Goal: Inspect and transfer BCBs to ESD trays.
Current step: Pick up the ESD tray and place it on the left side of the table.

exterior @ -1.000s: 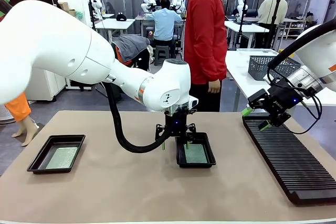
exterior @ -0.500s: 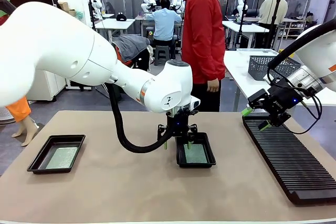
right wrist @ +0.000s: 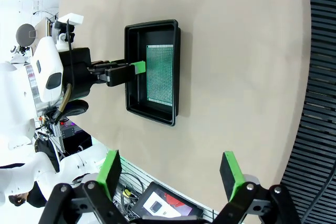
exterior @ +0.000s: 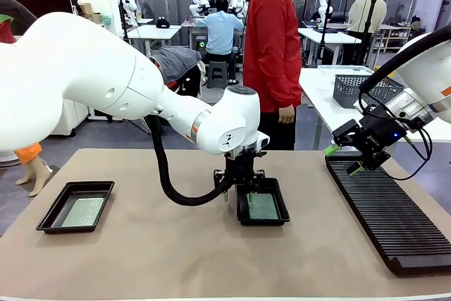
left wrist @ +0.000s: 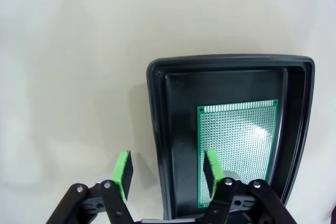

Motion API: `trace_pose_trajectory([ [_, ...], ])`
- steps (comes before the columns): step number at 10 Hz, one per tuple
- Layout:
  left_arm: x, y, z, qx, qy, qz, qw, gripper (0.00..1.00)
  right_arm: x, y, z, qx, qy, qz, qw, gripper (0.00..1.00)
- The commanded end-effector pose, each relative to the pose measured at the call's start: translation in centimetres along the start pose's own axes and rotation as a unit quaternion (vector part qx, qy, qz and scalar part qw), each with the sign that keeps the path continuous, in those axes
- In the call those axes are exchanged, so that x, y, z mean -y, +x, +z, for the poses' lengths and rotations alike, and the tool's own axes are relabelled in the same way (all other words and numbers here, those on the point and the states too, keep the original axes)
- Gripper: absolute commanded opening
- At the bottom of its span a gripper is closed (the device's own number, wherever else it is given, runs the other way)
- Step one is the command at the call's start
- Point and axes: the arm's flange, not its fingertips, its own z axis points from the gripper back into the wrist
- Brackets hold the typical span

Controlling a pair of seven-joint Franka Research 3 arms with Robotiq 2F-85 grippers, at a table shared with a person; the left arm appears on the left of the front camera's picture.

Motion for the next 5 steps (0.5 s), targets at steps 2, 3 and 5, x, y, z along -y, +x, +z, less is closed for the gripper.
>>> trace_pose_trajectory([
  [2, 0.01, -0.01, -0.67, 0.028, 0.014, 0.017, 0.999, 0.64, -0.16, 0.00, -0.05, 0.006, -0.007, -0.009, 1.000, 1.00],
  [3, -0.18, -0.03, -0.84, 0.025, 0.013, 0.018, 0.999, 0.65, -0.16, 0.00, -0.05, 0.006, -0.007, -0.009, 1.000, 1.00],
  [5, -0.38, -0.10, -1.09, 0.026, 0.009, 0.021, 0.999, 0.56, -0.16, 0.00, -0.05, 0.006, -0.007, -0.009, 1.000, 1.00],
])
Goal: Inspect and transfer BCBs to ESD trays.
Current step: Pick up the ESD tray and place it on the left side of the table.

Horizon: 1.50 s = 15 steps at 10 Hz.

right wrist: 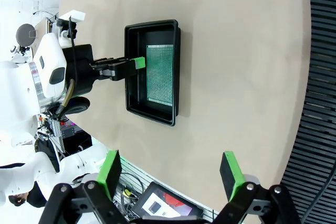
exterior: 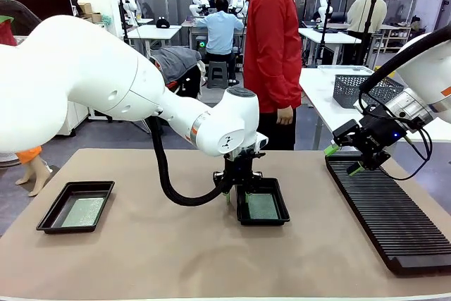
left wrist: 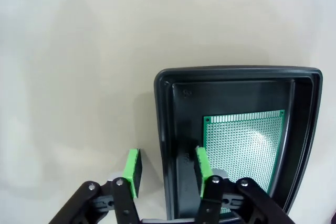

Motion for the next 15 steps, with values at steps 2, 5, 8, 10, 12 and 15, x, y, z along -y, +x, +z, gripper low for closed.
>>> trace_pose_trajectory([
  [2, -0.2, -0.6, -0.3, 0.028, 0.004, 0.014, 0.999, 0.48, -0.2, 0.0, 0.0, 0.006, -0.007, -0.009, 1.000, 1.00],
  [5, -0.3, -1.1, -0.1, 0.035, 0.010, 0.020, 0.999, 0.29, -0.2, 0.0, 0.0, 0.006, -0.007, -0.009, 1.000, 1.00],
  [8, -0.8, -1.3, 0.2, 0.035, 0.007, 0.024, 0.999, 0.27, -0.2, 0.0, 0.0, 0.006, -0.007, -0.009, 1.000, 1.00],
  [10, -0.9, -1.3, 0.3, 0.032, 0.005, 0.024, 0.999, 0.18, -0.2, 0.0, 0.0, 0.006, -0.007, -0.009, 1.000, 1.00],
  [12, -1.0, -1.1, 0.2, 0.029, 0.004, 0.020, 0.999, 0.09, -0.2, 0.0, 0.0, 0.006, -0.007, -0.009, 1.000, 1.00],
  [15, -1.3, -1.1, 0.1, 0.026, -0.002, 0.019, 0.999, 0.00, -0.2, 0.0, 0.0, 0.006, -0.007, -0.009, 1.000, 1.00],
])
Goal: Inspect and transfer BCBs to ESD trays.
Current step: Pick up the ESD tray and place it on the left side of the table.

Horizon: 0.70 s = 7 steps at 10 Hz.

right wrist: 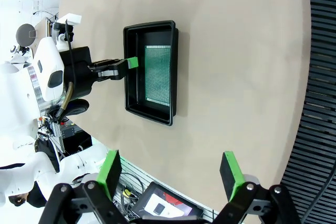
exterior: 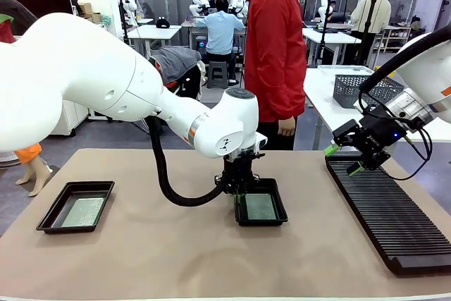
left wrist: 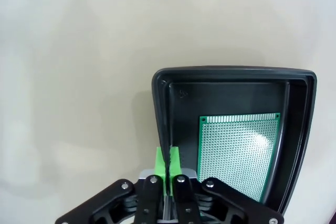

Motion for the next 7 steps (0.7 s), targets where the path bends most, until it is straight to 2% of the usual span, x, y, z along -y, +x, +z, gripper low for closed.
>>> trace_pose_trajectory([
  [1, -1.2, -0.7, -0.2, 0.011, -0.003, 0.006, 1.000, 0.00, -0.2, 0.0, 0.0, 0.006, -0.007, -0.009, 1.000, 1.00],
  [4, -1.7, -0.9, -0.3, -0.001, -0.022, 0.016, 1.000, 0.00, -0.2, 0.0, 0.0, 0.006, -0.007, -0.009, 1.000, 1.00],
  [5, -0.2, 0.0, -0.1, 0.001, -0.002, 0.001, 1.000, 0.00, -0.2, 0.0, 0.0, 0.006, -0.007, -0.009, 1.000, 1.00],
  [7, -0.2, 0.0, -0.1, 0.001, -0.002, 0.001, 1.000, 0.00, -0.2, 0.0, 0.0, 0.006, -0.007, -0.009, 1.000, 1.00],
])
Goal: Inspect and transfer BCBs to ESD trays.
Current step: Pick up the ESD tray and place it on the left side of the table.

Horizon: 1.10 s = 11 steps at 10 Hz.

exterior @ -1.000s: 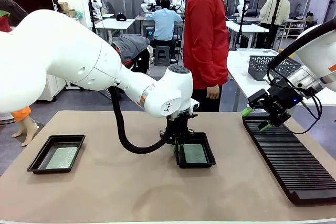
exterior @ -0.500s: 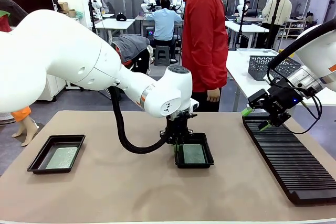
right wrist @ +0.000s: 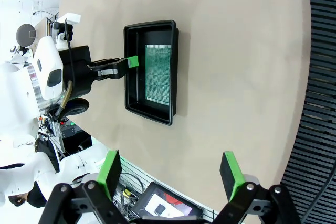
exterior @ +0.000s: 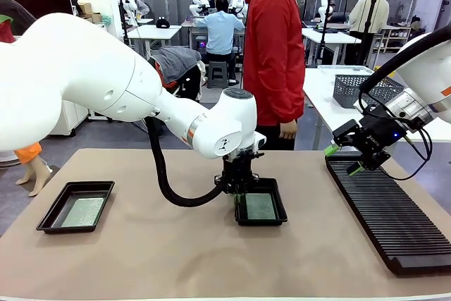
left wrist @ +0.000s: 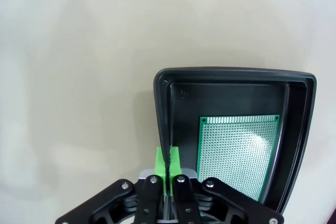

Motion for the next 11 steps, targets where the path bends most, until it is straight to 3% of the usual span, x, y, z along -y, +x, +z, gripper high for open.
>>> trace_pose_trajectory([
  [1, 0.0, -0.1, -0.1, -0.001, 0.006, -0.002, 1.000, 0.00, -0.2, 0.0, 0.0, 0.006, -0.007, -0.009, 1.000, 1.00],
  [11, -7.0, -1.3, 0.4, 0.009, -0.120, -0.030, 0.992, 0.03, -0.2, 0.0, 0.0, 0.006, -0.007, -0.009, 1.000, 1.00],
])
